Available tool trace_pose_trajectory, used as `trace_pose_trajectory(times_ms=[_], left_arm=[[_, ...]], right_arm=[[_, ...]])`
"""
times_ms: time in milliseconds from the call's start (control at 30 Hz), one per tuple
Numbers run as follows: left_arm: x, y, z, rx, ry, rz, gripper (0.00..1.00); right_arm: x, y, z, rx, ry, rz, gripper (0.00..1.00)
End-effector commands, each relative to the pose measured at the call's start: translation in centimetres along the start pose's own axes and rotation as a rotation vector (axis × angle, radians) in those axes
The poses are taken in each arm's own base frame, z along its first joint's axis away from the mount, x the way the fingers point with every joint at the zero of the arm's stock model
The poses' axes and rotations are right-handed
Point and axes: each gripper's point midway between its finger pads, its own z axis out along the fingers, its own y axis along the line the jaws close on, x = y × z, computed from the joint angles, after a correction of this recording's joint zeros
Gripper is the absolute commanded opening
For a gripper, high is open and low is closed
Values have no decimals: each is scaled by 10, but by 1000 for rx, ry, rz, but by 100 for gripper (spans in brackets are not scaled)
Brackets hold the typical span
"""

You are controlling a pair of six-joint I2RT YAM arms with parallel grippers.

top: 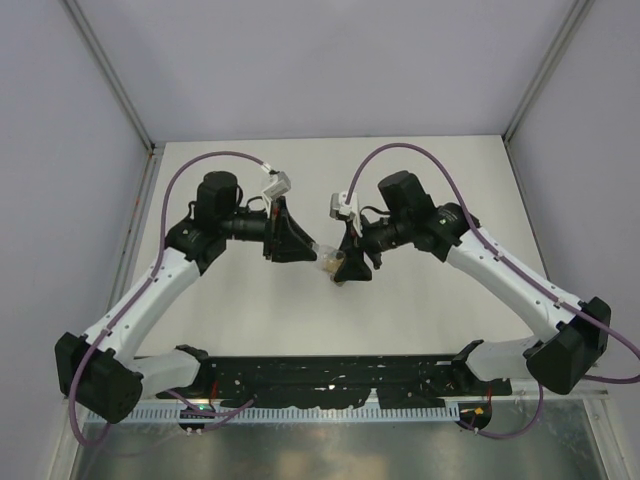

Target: Sort the pills into containers

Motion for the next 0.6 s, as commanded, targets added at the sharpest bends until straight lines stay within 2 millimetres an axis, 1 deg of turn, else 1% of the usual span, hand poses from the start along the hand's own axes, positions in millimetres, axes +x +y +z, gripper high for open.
trace_pose_trajectory(times_ms=[0, 67, 133, 200, 233, 300, 333, 367, 400, 433, 467, 567], left_arm=[[10, -28, -1, 84, 7, 202, 18], [9, -27, -3, 63, 4, 211, 40], [6, -25, -5, 23, 5, 207, 58], [2, -23, -7, -10, 4, 201, 73], [0, -22, -7, -25, 3, 197, 82], [-6, -20, -9, -52, -5, 178, 96], [-11, -21, -10, -58, -16, 164, 100], [-15, -21, -11, -62, -26, 149, 100], [-19, -21, -12, -64, -36, 123, 100], [-24, -22, -14, -68, -50, 106, 100], [-29, -21, -15, -74, -64, 83, 100], [-44, -14, -20, -111, -106, -12, 100]], right_arm=[[-50, 15, -7, -108, -141, -105, 6], [-48, 14, -7, -106, -135, -103, 6], [-46, 12, -7, -93, -129, -106, 6], [-45, 11, -8, -75, -126, -113, 6], [-45, 9, -9, -60, -125, -118, 6], [-43, 4, -10, -26, -118, -124, 6], [-42, 3, -9, -15, -116, -127, 6], [-40, 0, -10, 16, -107, -137, 6], [-40, 1, -11, 27, -106, -153, 6], [-39, -4, -11, 62, -97, -160, 6], [-39, -2, -11, 70, -94, -172, 6], [-34, -11, -10, 144, -73, -193, 6]])
